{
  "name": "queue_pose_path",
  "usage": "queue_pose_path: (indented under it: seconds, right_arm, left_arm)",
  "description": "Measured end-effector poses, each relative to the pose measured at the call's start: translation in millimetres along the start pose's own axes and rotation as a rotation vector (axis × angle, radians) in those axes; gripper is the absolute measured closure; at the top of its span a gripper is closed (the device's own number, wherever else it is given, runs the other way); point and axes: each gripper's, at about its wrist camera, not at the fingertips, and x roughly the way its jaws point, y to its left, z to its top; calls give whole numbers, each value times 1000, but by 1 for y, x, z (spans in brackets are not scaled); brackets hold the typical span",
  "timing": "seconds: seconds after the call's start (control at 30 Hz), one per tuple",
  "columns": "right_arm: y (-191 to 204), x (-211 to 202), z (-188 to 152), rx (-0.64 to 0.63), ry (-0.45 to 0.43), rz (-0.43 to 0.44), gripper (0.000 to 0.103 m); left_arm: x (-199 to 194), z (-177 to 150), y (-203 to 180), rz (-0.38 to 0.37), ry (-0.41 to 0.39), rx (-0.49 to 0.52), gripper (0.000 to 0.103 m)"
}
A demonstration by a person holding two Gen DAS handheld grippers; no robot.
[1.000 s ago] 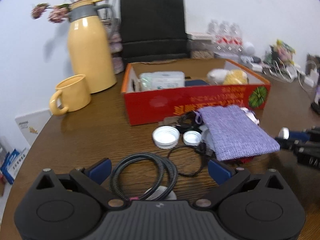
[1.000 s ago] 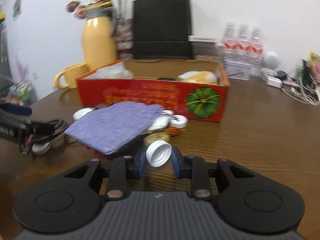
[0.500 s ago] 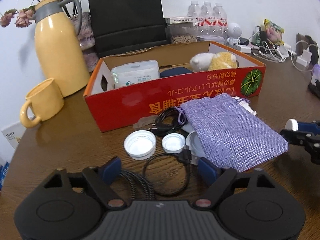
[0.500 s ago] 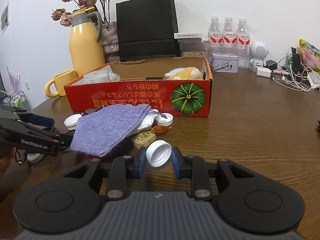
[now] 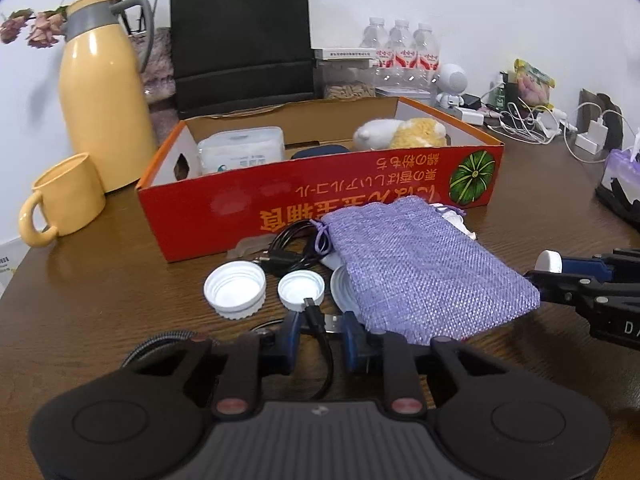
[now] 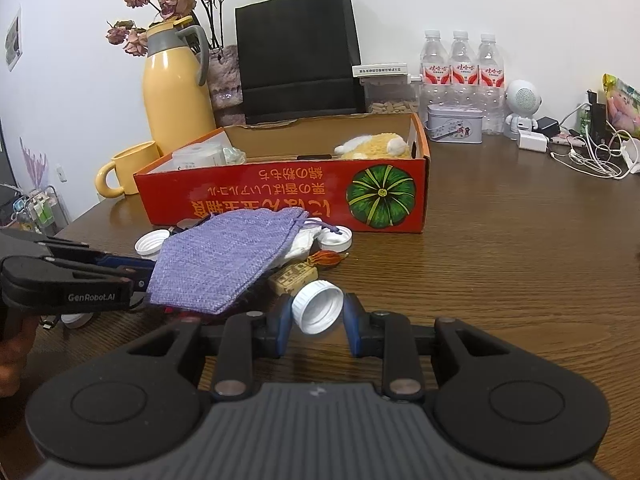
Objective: Organize objects
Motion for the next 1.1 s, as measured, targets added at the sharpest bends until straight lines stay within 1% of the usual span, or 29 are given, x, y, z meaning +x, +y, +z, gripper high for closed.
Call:
queue_pose_path:
  seconds: [0.33,0.37,0.57,0.77,0.93,1.1]
  right_arm:
    - [0,-4,0,-1,-21,0,75]
    - [1,-5,0,-4,-26,-2,75]
    - [4,-11,-1,-11,-66,-1,75]
    - [3,-12,-2,-7,-78,-3,75]
    - [3,-15,0,-6,-97,4,75]
    - [4,-23,12,-10,-138,17,75]
  left_arm:
    - [-27,-4,7,20,-63,-55,83]
    - [-29,-3,7,25,-69,-58,96]
    - [-40,3,9,34,-104,-70,96]
    - [-43,2,10,35,-112,-80,96]
    - [-60,10,11,35,-167,-85,97]
    - [-77,24,9,41,-226,-79,97]
